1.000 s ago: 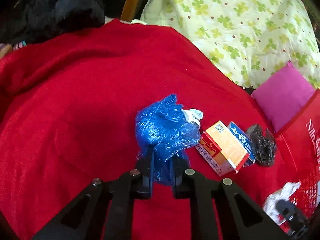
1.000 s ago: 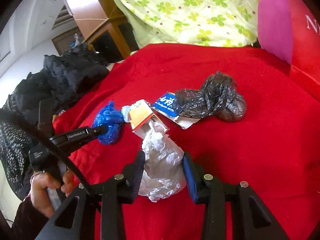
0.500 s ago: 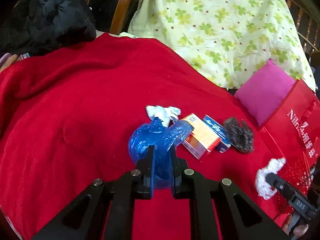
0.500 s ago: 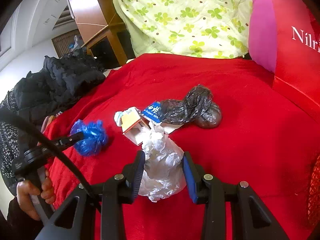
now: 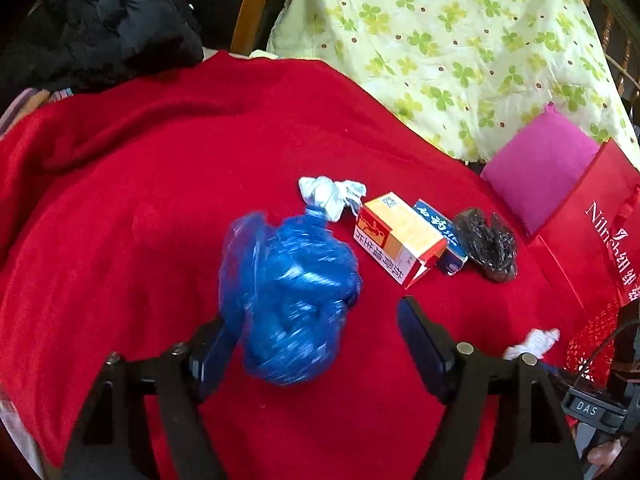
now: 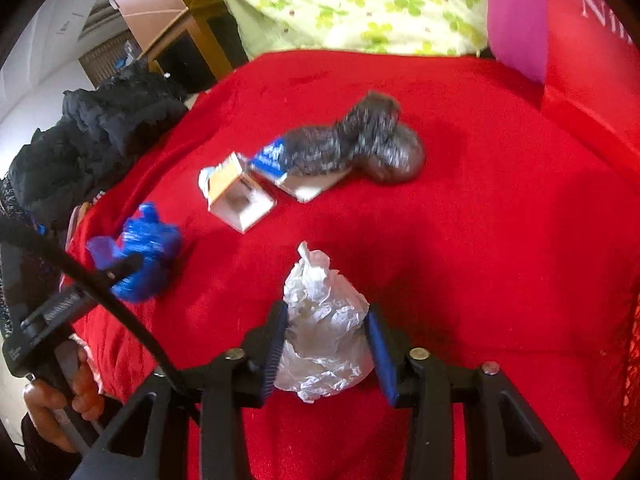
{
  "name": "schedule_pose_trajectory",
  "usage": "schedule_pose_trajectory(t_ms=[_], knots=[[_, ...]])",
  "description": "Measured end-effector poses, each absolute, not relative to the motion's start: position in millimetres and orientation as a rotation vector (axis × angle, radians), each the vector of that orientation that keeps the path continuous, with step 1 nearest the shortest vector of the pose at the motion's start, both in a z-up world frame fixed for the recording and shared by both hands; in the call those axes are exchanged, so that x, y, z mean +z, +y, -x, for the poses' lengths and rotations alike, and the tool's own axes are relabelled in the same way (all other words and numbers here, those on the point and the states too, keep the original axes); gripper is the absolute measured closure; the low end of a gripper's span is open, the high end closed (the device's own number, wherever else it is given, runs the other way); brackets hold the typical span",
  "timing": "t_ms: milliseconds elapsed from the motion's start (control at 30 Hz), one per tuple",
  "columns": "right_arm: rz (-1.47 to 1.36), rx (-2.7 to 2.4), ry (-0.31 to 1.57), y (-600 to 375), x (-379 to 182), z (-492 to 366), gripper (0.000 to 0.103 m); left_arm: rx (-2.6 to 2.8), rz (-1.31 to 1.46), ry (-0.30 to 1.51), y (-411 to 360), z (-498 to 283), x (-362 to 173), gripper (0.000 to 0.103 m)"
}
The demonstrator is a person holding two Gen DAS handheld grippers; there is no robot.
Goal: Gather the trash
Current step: 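Lift both held bags up from the table toward the basket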
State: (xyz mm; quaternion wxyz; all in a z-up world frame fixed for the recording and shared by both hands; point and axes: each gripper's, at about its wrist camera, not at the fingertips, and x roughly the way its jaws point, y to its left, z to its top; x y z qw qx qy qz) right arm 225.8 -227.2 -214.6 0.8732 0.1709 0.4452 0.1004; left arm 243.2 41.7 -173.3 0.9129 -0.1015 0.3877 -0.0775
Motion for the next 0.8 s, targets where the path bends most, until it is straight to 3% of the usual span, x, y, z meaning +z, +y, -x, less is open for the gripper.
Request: schedule_pose_trajectory(t_ms=[167, 600, 667, 800], knots=[[-0.393, 0.216, 0.943, -228, -219, -227, 0.043, -0.131, 0.224, 0.831, 49, -253, -181, 0.024], [-0.415, 0.167, 0.913, -229, -221, -226, 0.044, -0.158, 0.237, 0.881, 43, -268, -195, 0.025], [-0.386, 0.163, 0.911, -224, -222, -226, 0.050, -0.183, 0.224, 0.878, 38, -268, -196, 0.041], [-0.346, 0.167, 0.901, -217, -223, -224, 0.056, -0.219, 0.216, 0.902, 31, -272, -202, 0.054]])
